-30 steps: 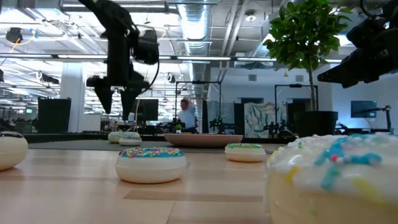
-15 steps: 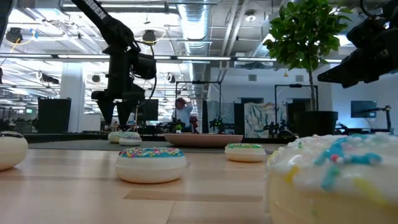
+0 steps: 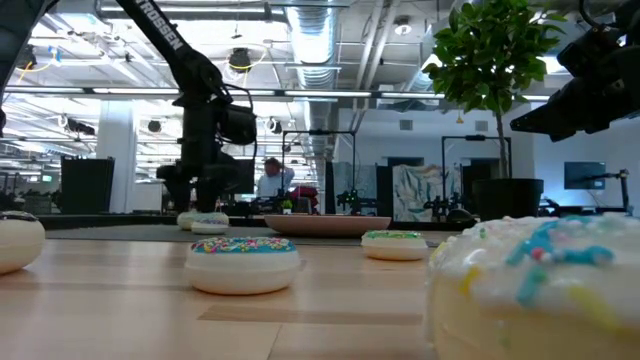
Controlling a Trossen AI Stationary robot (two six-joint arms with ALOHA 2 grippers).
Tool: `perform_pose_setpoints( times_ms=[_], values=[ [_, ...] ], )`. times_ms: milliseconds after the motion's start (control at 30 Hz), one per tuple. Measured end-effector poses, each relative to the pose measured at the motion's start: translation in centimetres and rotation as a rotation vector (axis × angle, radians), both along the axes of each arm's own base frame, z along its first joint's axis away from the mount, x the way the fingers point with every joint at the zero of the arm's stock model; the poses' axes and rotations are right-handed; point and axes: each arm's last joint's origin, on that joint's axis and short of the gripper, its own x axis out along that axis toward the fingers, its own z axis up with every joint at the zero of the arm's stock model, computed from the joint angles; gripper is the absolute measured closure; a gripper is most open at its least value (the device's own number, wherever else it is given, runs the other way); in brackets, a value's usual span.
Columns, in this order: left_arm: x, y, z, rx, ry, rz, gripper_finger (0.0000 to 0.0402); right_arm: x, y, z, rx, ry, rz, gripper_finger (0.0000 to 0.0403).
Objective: Pick & Place donuts
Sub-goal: Put the big light blue donut on the pink plate
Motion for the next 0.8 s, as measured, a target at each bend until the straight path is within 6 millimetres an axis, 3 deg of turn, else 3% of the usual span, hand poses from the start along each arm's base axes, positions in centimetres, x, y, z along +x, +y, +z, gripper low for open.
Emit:
perform_pose_setpoints(
  times_ms=[800],
  values=[
    [0.27, -0.27, 0.00, 0.018, 0.015, -0.005, 0.0079, 0.00, 0.00, -0.01, 0.000, 0.001, 0.000, 0.0402]
  ],
)
